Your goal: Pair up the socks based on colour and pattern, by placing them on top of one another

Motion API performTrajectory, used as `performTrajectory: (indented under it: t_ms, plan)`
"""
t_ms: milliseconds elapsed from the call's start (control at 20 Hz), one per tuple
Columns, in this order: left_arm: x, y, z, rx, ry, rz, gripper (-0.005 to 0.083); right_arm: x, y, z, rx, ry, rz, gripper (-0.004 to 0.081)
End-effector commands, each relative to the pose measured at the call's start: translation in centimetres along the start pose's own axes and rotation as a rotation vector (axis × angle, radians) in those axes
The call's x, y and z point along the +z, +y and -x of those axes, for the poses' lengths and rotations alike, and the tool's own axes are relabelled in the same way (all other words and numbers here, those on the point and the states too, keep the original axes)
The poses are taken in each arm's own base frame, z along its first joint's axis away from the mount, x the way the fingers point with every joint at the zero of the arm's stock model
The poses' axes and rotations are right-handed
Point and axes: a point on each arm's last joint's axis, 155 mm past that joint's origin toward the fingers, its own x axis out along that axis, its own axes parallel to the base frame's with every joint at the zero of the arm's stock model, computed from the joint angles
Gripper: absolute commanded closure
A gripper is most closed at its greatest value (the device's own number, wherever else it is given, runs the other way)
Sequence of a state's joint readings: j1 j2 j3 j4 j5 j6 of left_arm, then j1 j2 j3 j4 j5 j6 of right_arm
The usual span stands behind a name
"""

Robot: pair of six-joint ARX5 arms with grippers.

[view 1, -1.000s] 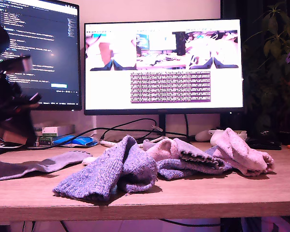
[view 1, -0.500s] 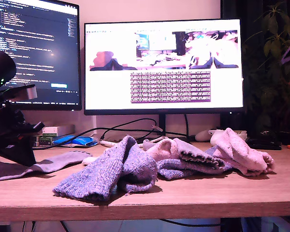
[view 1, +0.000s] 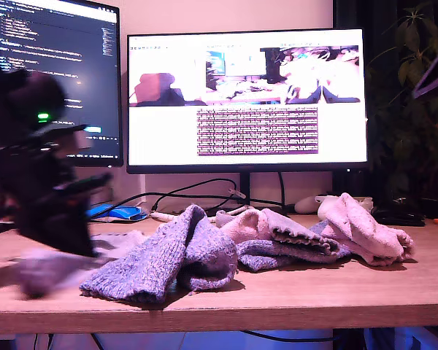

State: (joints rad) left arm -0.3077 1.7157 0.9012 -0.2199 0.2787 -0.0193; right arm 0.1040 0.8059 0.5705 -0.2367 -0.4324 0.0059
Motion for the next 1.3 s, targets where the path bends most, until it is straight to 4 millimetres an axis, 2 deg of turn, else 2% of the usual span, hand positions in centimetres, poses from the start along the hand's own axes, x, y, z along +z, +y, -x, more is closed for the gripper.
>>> performTrajectory:
  t_ms: [0, 350, 400, 550, 600, 750, 950, 1250]
  plan:
    - [-2.4, -0.6, -1.0, -0.010, 0.070, 0.004, 0.0795, 0.3, 1.2, -0.4, 0.051, 0.005, 0.020, 0.0783]
    - [-2.6, -0.7, -1.0, -0.013, 0.082, 0.003, 0.0795, -3.6, 8.7, -3.5, 0.383, 0.169, 0.027, 0.0781]
    - [-2.8, -0.8, -0.9, -0.013, 0.090, 0.002, 0.0795, -4.3, 9.9, -3.9, 0.418, 0.198, 0.038, 0.0748]
    - [-3.0, -0.8, -0.9, -0.014, 0.097, 0.002, 0.0795, -5.1, 12.4, -5.9, 0.489, 0.273, 0.063, 0.0546]
    - [-2.9, -0.8, -0.9, -0.014, 0.096, 0.002, 0.0795, -5.2, 13.2, -6.7, 0.510, 0.292, 0.071, 0.0527]
    - [-2.9, -0.8, -0.9, -0.013, 0.096, 0.002, 0.0795, -5.6, 14.1, -9.2, 0.532, 0.356, 0.066, 0.0492]
    - [-2.9, -0.8, -0.9, -0.013, 0.096, 0.002, 0.0795, -6.3, 14.2, -12.2, 0.533, 0.425, 0.060, 0.0453]
    - [-2.7, -0.8, -0.9, -0.013, 0.088, 0.000, 0.0795, -10.1, 14.9, -14.0, 0.554, 0.559, 0.060, 0.0454]
